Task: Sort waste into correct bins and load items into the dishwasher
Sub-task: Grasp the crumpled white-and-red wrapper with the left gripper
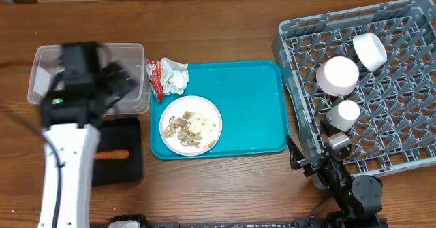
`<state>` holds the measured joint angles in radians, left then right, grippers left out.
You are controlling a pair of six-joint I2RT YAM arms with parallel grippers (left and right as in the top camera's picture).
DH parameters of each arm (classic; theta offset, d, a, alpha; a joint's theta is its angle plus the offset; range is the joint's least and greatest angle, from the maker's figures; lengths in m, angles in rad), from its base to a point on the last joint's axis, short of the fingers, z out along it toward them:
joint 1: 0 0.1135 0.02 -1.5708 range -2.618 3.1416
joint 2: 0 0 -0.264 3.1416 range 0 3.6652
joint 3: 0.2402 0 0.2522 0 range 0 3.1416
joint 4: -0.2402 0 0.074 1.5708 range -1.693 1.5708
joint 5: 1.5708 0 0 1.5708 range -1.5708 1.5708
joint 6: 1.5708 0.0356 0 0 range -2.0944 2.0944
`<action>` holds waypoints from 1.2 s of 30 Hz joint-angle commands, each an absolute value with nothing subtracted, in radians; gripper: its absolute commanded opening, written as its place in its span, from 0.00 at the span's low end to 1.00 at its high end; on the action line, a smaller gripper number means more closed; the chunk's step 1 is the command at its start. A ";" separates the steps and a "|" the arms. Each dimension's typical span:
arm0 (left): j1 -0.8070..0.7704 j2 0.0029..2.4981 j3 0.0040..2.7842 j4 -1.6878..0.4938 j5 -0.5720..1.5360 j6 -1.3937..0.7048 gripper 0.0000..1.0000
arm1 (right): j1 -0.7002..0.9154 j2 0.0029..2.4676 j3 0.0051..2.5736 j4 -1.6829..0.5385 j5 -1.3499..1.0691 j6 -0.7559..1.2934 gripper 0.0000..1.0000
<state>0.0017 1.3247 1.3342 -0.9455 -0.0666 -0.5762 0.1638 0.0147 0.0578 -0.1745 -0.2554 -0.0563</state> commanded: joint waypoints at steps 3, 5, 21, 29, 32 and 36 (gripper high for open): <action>-0.268 1.518 1.353 -0.820 -0.149 -0.206 0.80 | 0.160 0.003 0.053 -0.169 -0.255 -0.052 1.00; -0.319 1.620 1.367 -0.781 -0.174 -0.200 0.80 | 0.160 0.003 0.053 -0.169 -0.255 -0.052 1.00; -0.358 2.127 1.525 -0.716 -0.313 -0.276 0.62 | 0.160 0.003 0.053 -0.169 -0.255 -0.052 1.00; -0.361 2.114 1.617 -0.799 -0.269 -0.277 0.04 | 0.160 0.003 0.053 -0.169 -0.255 -0.052 1.00; -0.361 2.076 1.753 -0.905 -0.210 -0.279 0.04 | 0.160 0.003 0.053 -0.169 -0.255 -0.052 1.00; -0.360 2.004 1.916 -1.025 -0.181 -0.307 0.04 | 0.160 0.003 0.053 -0.169 -0.255 -0.052 1.00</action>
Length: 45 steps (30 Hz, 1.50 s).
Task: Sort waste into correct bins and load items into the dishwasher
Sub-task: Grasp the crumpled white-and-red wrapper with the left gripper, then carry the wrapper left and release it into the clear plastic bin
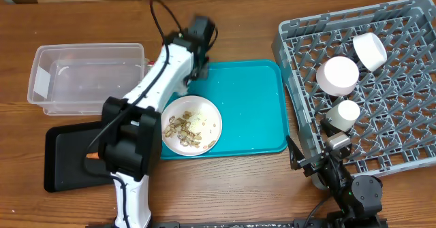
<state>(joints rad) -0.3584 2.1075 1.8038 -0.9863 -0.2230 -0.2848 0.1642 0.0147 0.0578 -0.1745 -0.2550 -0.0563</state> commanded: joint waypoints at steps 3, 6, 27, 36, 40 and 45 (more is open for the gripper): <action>-0.353 1.946 1.967 -1.085 -0.225 -0.324 0.04 | 0.160 0.003 0.053 -0.169 -0.255 -0.052 1.00; -0.324 1.898 1.968 -1.172 -0.335 -0.397 0.04 | 0.160 0.003 0.053 -0.169 -0.255 -0.052 1.00; -0.214 1.907 1.954 -1.256 -0.291 -0.448 0.67 | 0.160 0.003 0.053 -0.169 -0.255 -0.052 1.00; -0.330 2.162 1.954 -1.228 -0.454 -0.482 0.64 | 0.160 0.003 0.053 -0.169 -0.255 -0.052 1.00; -0.312 2.251 1.954 -1.228 -0.479 -0.555 0.63 | 0.160 0.003 0.053 -0.169 -0.255 -0.052 1.00; -0.301 2.305 1.954 -1.219 -0.474 -0.554 0.52 | 0.160 0.003 0.053 -0.169 -0.255 -0.052 1.00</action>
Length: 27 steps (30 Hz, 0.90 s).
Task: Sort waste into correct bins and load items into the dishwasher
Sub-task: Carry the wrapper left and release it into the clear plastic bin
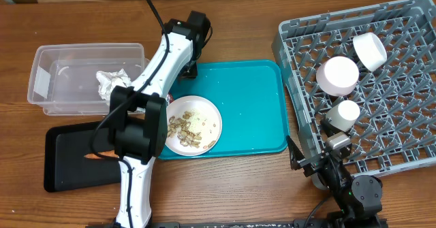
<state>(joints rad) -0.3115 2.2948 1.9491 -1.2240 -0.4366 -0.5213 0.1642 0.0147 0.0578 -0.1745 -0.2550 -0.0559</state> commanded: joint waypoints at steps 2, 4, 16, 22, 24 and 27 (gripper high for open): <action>-0.301 2.312 1.954 -1.216 -0.471 -0.554 0.23 | 0.160 0.003 0.053 -0.169 -0.255 -0.052 1.00; -0.302 2.305 1.963 -1.222 -0.469 -0.554 0.04 | 0.160 0.003 0.053 -0.169 -0.255 -0.052 1.00; -0.242 2.027 2.125 -1.412 -0.376 -0.595 0.04 | 0.160 0.003 0.053 -0.169 -0.255 -0.052 1.00; -0.120 1.998 2.110 -1.498 -0.371 -0.627 0.04 | 0.160 0.003 0.053 -0.169 -0.255 -0.052 1.00; -0.057 2.016 2.085 -1.496 -0.368 -0.636 0.09 | 0.160 0.003 0.053 -0.169 -0.255 -0.052 1.00; -0.009 2.023 2.084 -1.486 -0.311 -0.619 0.73 | 0.160 0.003 0.053 -0.169 -0.255 -0.052 1.00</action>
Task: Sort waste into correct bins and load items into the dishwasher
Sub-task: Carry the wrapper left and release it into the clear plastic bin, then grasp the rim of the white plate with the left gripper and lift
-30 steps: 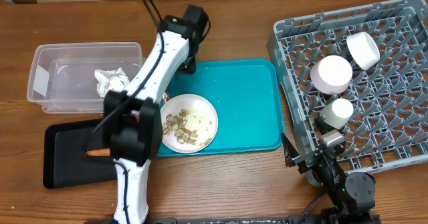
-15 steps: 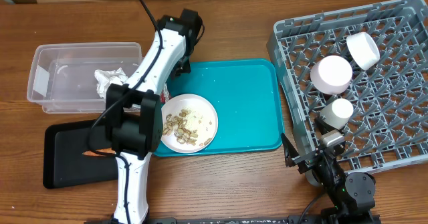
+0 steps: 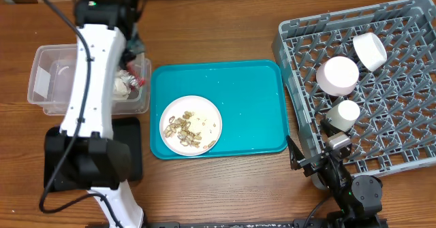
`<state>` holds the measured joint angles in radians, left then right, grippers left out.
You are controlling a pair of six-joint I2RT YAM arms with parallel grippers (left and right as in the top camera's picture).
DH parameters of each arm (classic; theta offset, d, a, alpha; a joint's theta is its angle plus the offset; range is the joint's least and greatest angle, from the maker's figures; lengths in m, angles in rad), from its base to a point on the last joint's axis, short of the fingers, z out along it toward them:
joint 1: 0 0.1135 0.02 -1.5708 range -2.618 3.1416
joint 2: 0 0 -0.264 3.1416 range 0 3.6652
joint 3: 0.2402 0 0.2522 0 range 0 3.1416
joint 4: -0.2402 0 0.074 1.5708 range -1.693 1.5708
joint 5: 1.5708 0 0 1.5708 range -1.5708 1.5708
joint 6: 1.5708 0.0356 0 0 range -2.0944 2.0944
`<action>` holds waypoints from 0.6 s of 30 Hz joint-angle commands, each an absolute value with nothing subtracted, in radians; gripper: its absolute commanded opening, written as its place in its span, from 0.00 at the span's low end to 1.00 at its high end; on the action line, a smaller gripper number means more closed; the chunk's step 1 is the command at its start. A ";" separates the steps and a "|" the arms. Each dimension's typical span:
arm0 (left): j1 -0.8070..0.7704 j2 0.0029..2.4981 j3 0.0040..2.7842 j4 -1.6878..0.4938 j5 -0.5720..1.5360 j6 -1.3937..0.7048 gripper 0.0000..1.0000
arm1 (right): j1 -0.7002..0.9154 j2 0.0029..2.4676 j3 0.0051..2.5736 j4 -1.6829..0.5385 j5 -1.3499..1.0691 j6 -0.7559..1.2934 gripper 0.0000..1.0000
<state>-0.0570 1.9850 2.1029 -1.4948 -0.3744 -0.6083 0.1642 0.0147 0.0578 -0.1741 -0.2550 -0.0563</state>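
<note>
My left arm reaches up the left side of the overhead view. Its gripper [image 3: 134,70] hangs over the right end of the clear plastic bin [image 3: 44,58], and a crumpled red and white wrapper [image 3: 131,84] sits right at its fingertips, apparently held. On the teal tray [image 3: 252,99] stands a white plate [image 3: 191,124] with food scraps. The grey dish rack [image 3: 381,126] at the right holds three white cups [image 3: 338,75]. My right gripper [image 3: 300,156] rests by the rack's near left corner; whether its jaws are apart does not show.
A black bin [image 3: 58,161] lies below the clear one, mostly covered by my left arm. The right arm's base [image 3: 357,194] sits at the front edge. Bare wooden table [image 3: 238,187] surrounds the tray.
My left gripper has moved from the tray's far left corner to over the clear bin's right end. The red wrapper has left the tray and is now at the gripper, over the bin.
First my left arm was over the empty clear bin, and a red and white wad lay at the tray's corner. Then the gripper was at that corner. Later a white wad lay in the bin with the gripper still there. Now the red wrapper is over the bin.
</note>
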 commanded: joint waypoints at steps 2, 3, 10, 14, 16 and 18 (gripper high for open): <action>0.008 2.012 2.097 -1.487 -0.258 -0.580 0.76 | 0.160 0.003 0.053 -0.169 -0.255 -0.052 1.00; 0.010 2.003 2.107 -1.491 -0.241 -0.575 0.75 | 0.160 0.003 0.053 -0.169 -0.255 -0.052 1.00; -0.148 1.951 2.121 -1.486 -0.136 -0.493 0.70 | 0.160 0.003 0.053 -0.169 -0.255 -0.052 1.00; -0.325 1.995 2.092 -1.480 -0.158 -0.446 0.64 | 0.160 0.003 0.053 -0.169 -0.255 -0.052 1.00; -0.414 2.031 2.072 -1.477 -0.187 -0.453 0.64 | 0.160 0.003 0.053 -0.169 -0.255 -0.052 1.00; -0.487 2.070 2.049 -1.469 -0.215 -0.480 0.61 | 0.160 0.003 0.053 -0.169 -0.255 -0.052 1.00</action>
